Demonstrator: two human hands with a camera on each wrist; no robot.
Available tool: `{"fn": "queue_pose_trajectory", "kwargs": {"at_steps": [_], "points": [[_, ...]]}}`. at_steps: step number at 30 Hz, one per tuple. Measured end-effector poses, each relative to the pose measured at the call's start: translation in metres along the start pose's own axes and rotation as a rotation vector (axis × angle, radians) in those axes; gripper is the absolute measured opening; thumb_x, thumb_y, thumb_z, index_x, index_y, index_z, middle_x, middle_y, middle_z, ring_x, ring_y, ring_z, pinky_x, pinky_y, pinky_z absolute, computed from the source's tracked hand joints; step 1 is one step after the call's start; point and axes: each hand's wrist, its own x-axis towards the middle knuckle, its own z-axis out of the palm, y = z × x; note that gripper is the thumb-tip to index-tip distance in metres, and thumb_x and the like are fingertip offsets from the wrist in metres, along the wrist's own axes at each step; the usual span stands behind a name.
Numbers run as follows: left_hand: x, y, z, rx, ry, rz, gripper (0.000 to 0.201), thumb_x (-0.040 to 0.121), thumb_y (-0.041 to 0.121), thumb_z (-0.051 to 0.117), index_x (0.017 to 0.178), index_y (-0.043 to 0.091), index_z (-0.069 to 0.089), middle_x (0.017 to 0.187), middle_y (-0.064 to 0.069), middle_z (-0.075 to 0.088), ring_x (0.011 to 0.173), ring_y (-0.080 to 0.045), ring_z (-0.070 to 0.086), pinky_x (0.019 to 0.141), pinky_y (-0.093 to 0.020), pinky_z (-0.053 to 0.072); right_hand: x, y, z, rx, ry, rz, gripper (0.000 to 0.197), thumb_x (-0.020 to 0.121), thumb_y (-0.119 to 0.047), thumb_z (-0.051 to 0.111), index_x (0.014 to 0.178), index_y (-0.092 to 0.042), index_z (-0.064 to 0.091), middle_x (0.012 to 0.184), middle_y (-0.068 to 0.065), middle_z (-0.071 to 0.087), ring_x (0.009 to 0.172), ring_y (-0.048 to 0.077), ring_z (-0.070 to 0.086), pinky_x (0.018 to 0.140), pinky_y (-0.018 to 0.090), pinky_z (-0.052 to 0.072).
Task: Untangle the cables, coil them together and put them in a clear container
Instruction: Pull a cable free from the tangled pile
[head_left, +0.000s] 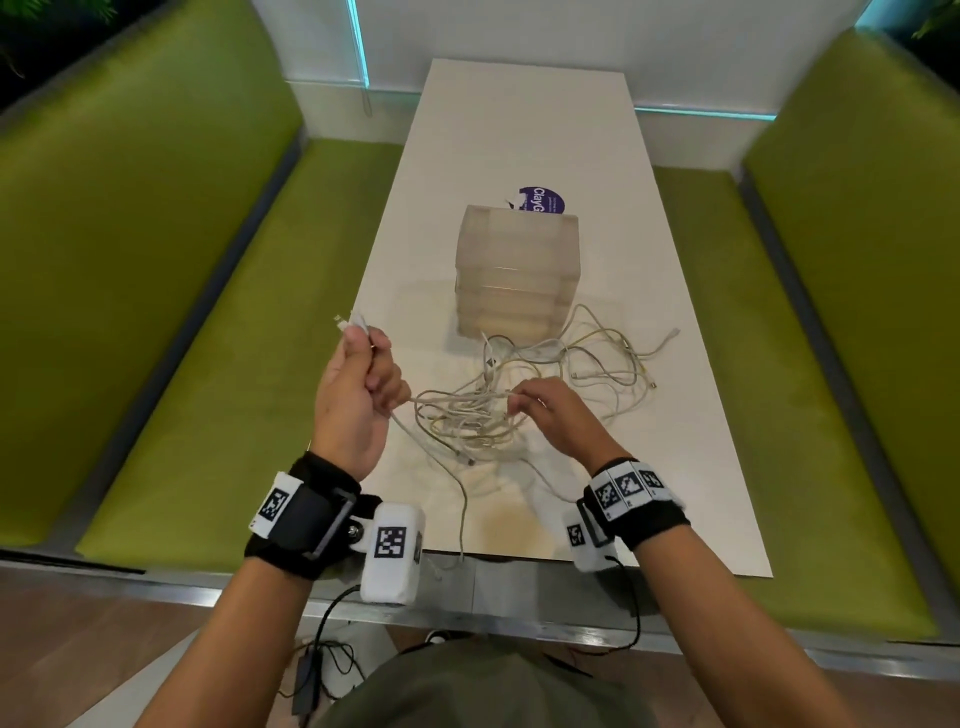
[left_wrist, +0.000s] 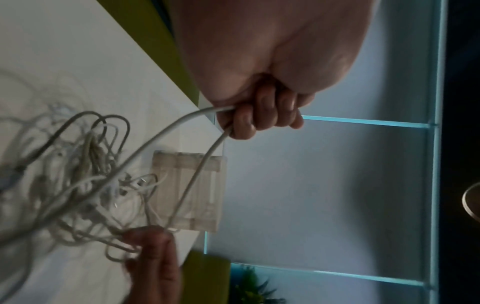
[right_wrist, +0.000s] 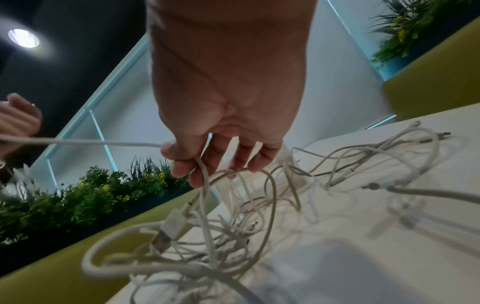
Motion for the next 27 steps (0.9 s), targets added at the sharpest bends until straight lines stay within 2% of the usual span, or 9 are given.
{"fn": "queue_pose_trajectory", "kwargs": {"at_steps": [5, 8, 10, 12, 15, 18, 20, 23, 27], "points": [[-0.005, -0.033, -0.001, 0.559, -0.041, -0.034, 0.023, 0.094, 0.034, 0.052, 0.101, 0.013, 0.060, 0.065, 0.005, 0.038, 0.047, 0.000, 0.038, 0.051, -0.018, 0.035, 0.000, -0.031, -0.003, 0.242, 0.016, 0.007, 0.029, 0.097, -0.024, 0.048, 0.074, -0.013, 0.062, 0.072, -0.003, 0.061, 0.075, 0.009, 0.056, 0.078, 0.025, 0.043], [-0.009, -0.053, 0.011, 0.605, -0.137, -0.093, 0.026, 0.092, 0.026, 0.059, 0.115, 0.014, 0.060, 0.077, 0.001, 0.056, 0.056, 0.006, 0.053, 0.053, -0.010, 0.041, -0.002, -0.048, 0.008, 0.297, -0.041, -0.028, 0.022, 0.097, -0.018, 0.048, 0.083, -0.017, 0.065, 0.070, -0.008, 0.057, 0.068, 0.003, 0.052, 0.069, 0.021, 0.042], [-0.011, -0.059, 0.018, 0.574, -0.154, -0.082, 0.021, 0.095, 0.020, 0.055, 0.113, 0.013, 0.063, 0.070, 0.016, 0.063, 0.056, 0.005, 0.054, 0.054, -0.011, 0.040, -0.003, -0.053, 0.012, 0.331, -0.043, -0.039, 0.020, 0.098, -0.017, 0.047, 0.097, -0.019, 0.067, 0.078, -0.013, 0.061, 0.069, -0.004, 0.053, 0.070, 0.015, 0.042], [-0.013, -0.060, 0.022, 0.517, -0.133, -0.077, 0.023, 0.096, 0.016, 0.051, 0.115, 0.010, 0.064, 0.063, 0.018, 0.063, 0.052, 0.005, 0.052, 0.052, -0.010, 0.038, -0.004, -0.056, 0.010, 0.326, -0.042, -0.049, 0.021, 0.099, -0.018, 0.046, 0.104, -0.016, 0.067, 0.080, -0.015, 0.061, 0.069, -0.006, 0.053, 0.069, 0.012, 0.042], [-0.013, -0.056, 0.021, 0.531, -0.142, -0.061, 0.025, 0.097, 0.015, 0.049, 0.115, 0.006, 0.064, 0.058, 0.019, 0.062, 0.050, 0.006, 0.051, 0.051, -0.006, 0.036, -0.005, -0.055, 0.005, 0.272, -0.065, -0.047, 0.021, 0.098, -0.020, 0.049, 0.096, -0.009, 0.067, 0.076, -0.016, 0.059, 0.068, -0.008, 0.054, 0.067, 0.009, 0.041], [-0.008, -0.049, 0.012, 0.638, -0.163, -0.028, 0.020, 0.097, 0.014, 0.050, 0.102, 0.005, 0.067, 0.053, 0.021, 0.061, 0.050, 0.009, 0.051, 0.052, -0.006, 0.036, -0.004, -0.044, -0.005, 0.240, -0.031, -0.013, 0.021, 0.096, -0.021, 0.052, 0.085, -0.009, 0.066, 0.076, -0.008, 0.061, 0.071, 0.004, 0.056, 0.071, 0.022, 0.045], [-0.006, -0.046, 0.005, 0.669, -0.187, -0.042, 0.017, 0.095, 0.014, 0.053, 0.098, 0.007, 0.068, 0.056, 0.022, 0.063, 0.052, 0.010, 0.052, 0.054, -0.006, 0.037, -0.002, -0.041, -0.012, 0.245, -0.013, -0.017, 0.022, 0.096, -0.020, 0.052, 0.083, -0.010, 0.067, 0.073, -0.008, 0.060, 0.068, 0.003, 0.054, 0.069, 0.019, 0.044], [-0.009, -0.047, 0.005, 0.662, -0.258, -0.084, 0.014, 0.090, 0.011, 0.060, 0.101, 0.011, 0.068, 0.056, 0.019, 0.059, 0.057, 0.003, 0.050, 0.060, -0.010, 0.040, 0.000, -0.048, -0.014, 0.253, -0.043, -0.032, 0.025, 0.095, -0.018, 0.053, 0.074, -0.022, 0.067, 0.064, -0.008, 0.057, 0.062, 0.000, 0.052, 0.062, 0.013, 0.041], [-0.010, -0.053, 0.007, 0.680, -0.237, -0.003, 0.010, 0.091, 0.019, 0.061, 0.091, 0.019, 0.071, 0.067, 0.011, 0.064, 0.065, -0.008, 0.051, 0.063, -0.021, 0.043, 0.001, -0.057, -0.004, 0.328, -0.043, 0.001, 0.024, 0.093, -0.026, 0.056, 0.072, -0.030, 0.067, 0.062, -0.006, 0.059, 0.065, 0.009, 0.055, 0.066, 0.019, 0.043]]}}
